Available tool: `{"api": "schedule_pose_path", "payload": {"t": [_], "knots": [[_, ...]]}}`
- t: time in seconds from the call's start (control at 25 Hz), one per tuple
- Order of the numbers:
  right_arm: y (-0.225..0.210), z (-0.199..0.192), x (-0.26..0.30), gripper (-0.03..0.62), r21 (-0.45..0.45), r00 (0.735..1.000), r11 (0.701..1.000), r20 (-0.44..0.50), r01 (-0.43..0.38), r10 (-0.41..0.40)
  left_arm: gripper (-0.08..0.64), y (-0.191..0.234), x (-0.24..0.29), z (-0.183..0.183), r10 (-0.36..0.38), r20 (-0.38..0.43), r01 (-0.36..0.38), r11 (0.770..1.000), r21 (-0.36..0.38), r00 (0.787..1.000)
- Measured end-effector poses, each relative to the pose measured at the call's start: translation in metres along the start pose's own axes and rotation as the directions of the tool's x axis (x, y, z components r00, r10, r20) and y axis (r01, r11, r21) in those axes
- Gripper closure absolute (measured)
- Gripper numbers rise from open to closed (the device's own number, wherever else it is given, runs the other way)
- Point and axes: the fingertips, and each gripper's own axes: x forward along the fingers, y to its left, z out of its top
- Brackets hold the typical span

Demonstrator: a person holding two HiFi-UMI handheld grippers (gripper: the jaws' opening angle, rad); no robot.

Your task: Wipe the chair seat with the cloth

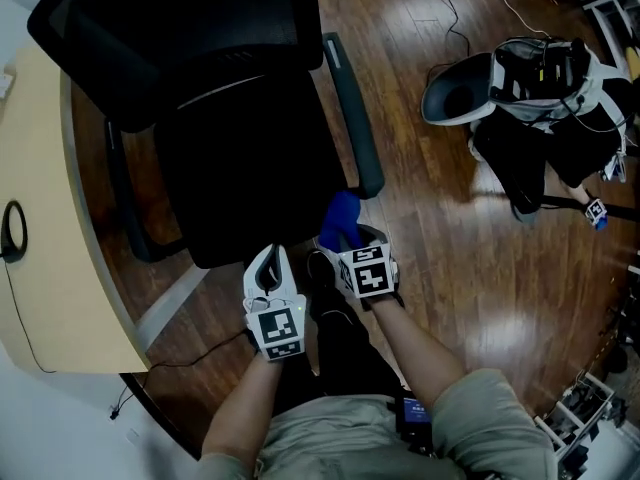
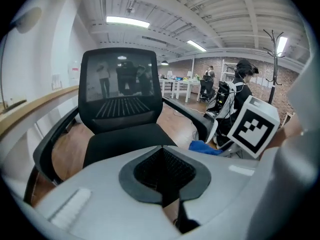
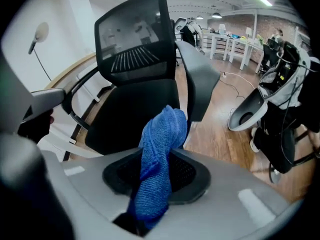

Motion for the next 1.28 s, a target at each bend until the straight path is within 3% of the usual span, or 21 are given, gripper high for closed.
{"api": "schedule_pose_path", "payload": {"t": [0.4, 0.84, 1.08, 1.28], "knots": [[0.042, 0.054, -0.148, 0.483, -0.119, 0.983, 0.991, 0.164, -0.066, 0.085, 0.555, 0.018, -0.092, 0.082, 0.107, 0.088, -0.105, 0.994, -0.024, 0.99], [0.089, 0.089, -0.261, 0.483, -0.294, 0.932, 0.952, 0.315, -0.082, 0.178, 0.555, 0.008, -0.191, 0.117, 0.21, 0.15, -0.197, 0.976, -0.094, 0.966], [0.166, 0.108, -0.281, 0.483, -0.408, 0.882, 0.9, 0.355, -0.151, 0.309, 0.555, 0.062, -0.255, 0.112, 0.342, 0.167, -0.323, 0.937, -0.132, 0.925], [0.259, 0.111, -0.287, 0.483, -0.53, 0.843, 0.82, 0.321, -0.218, 0.431, 0.555, 0.117, -0.31, 0.101, 0.444, 0.18, -0.413, 0.892, -0.185, 0.878]]}}
